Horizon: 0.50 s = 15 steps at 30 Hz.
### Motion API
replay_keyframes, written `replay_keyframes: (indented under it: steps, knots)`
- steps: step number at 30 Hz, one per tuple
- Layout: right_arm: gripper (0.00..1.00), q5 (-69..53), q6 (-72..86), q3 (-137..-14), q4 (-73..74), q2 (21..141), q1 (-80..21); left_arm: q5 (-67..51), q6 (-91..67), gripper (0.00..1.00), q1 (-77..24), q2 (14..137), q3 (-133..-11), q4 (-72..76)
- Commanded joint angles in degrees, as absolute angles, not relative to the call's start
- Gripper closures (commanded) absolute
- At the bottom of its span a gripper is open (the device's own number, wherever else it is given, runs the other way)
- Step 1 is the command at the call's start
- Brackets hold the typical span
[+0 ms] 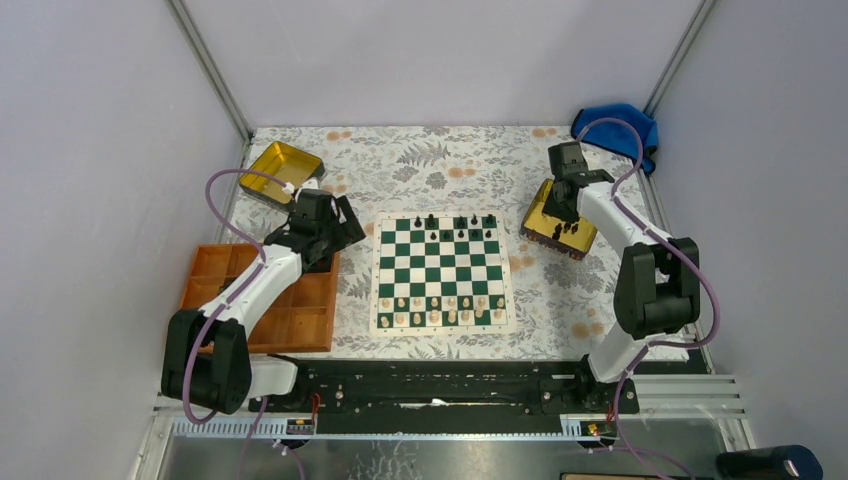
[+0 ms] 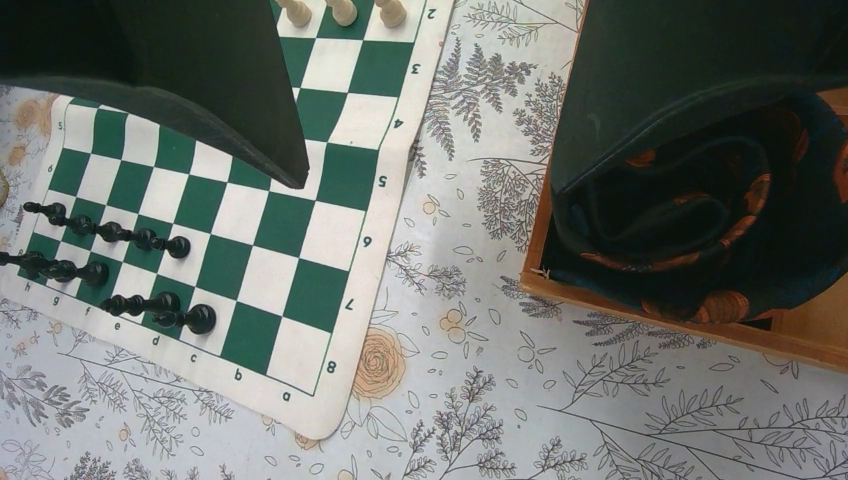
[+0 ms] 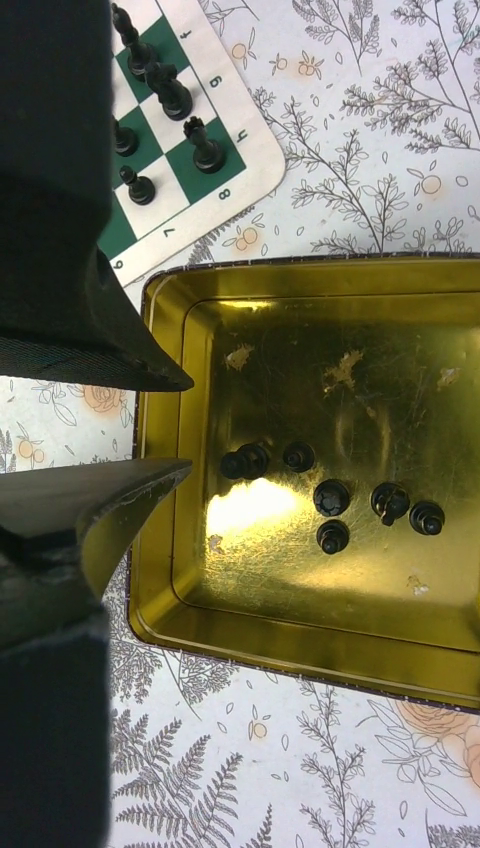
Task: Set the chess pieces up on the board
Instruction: Pick up the chess piece from the storage box.
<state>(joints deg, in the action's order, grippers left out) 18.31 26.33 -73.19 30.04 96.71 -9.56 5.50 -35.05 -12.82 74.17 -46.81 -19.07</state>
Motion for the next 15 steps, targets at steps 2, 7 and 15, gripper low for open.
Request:
replay_keyframes:
  steps: [2, 7, 15]
  knots:
    - [0.63, 17.0, 28.1, -72.4, 28.3, 97.5, -8.1, 6.2, -35.2, 0.01, -13.1, 72.8, -47.1, -18.0]
    - [0.63, 16.6, 28.1, -71.9, 27.5, 98.6, -7.4, 6.4, -35.0, 0.01, -13.1, 73.0, -47.3, -18.3]
    - [0.63, 16.0, 28.0, -72.0, 27.0, 100.6, -6.6, 6.7, -34.9, 0.01, -13.1, 73.4, -47.4, -18.5]
